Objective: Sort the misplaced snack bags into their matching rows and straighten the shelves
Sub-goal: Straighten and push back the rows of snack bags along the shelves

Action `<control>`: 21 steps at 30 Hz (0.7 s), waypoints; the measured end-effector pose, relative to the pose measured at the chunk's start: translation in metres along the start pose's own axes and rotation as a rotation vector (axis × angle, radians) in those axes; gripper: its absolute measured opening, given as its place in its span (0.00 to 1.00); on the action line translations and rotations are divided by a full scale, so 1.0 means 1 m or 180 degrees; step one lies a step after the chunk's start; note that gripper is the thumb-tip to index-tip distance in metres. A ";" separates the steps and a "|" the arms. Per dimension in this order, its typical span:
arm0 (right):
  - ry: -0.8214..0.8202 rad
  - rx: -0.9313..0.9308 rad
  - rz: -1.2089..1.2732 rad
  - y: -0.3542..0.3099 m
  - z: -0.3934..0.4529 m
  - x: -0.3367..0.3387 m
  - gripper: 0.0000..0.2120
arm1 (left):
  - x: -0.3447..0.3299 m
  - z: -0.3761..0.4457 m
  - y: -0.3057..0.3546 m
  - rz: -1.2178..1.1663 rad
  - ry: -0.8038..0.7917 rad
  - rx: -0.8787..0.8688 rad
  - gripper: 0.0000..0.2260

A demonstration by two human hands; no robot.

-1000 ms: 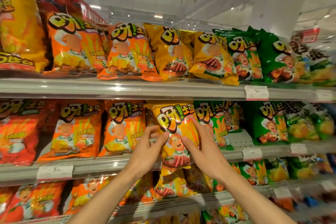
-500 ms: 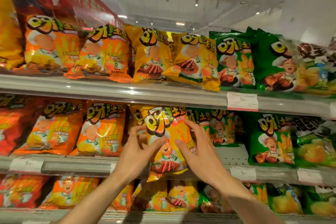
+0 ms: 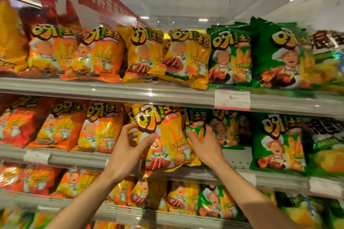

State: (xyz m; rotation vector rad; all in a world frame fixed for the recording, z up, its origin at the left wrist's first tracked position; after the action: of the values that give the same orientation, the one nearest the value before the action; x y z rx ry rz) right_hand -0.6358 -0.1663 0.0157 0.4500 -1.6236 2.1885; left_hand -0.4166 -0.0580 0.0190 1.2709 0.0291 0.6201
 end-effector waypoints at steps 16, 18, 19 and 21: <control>0.0706 -0.0084 -0.0350 0.027 0.009 0.095 0.33 | -0.020 0.001 -0.006 0.0005 -0.0308 -0.0187 0.33; 0.0695 -0.0035 -0.0819 0.037 0.007 0.113 0.36 | -0.028 0.002 -0.003 0.0025 -0.0329 -0.0203 0.30; 0.0719 -0.0024 -0.1077 0.042 0.004 0.117 0.36 | -0.032 0.004 -0.002 0.0087 -0.0332 -0.0207 0.29; 0.0925 0.0074 -0.1601 0.050 -0.001 0.122 0.35 | -0.040 0.006 0.001 0.0293 -0.0308 -0.0290 0.31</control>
State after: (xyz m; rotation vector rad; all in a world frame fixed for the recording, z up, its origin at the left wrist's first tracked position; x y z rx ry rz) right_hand -0.7669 -0.1648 0.0305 0.4618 -1.1780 1.7968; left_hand -0.4485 -0.0808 0.0094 1.2173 -0.1372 0.6312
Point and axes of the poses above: each hand's wrist, its own z-axis towards the middle knuckle, its own x-axis out of the back of the hand, y = z × x, the point moved 1 cm from there along z, towards the middle knuckle, and after that the axes turned 7 degrees about z, right-handed, at the moved point
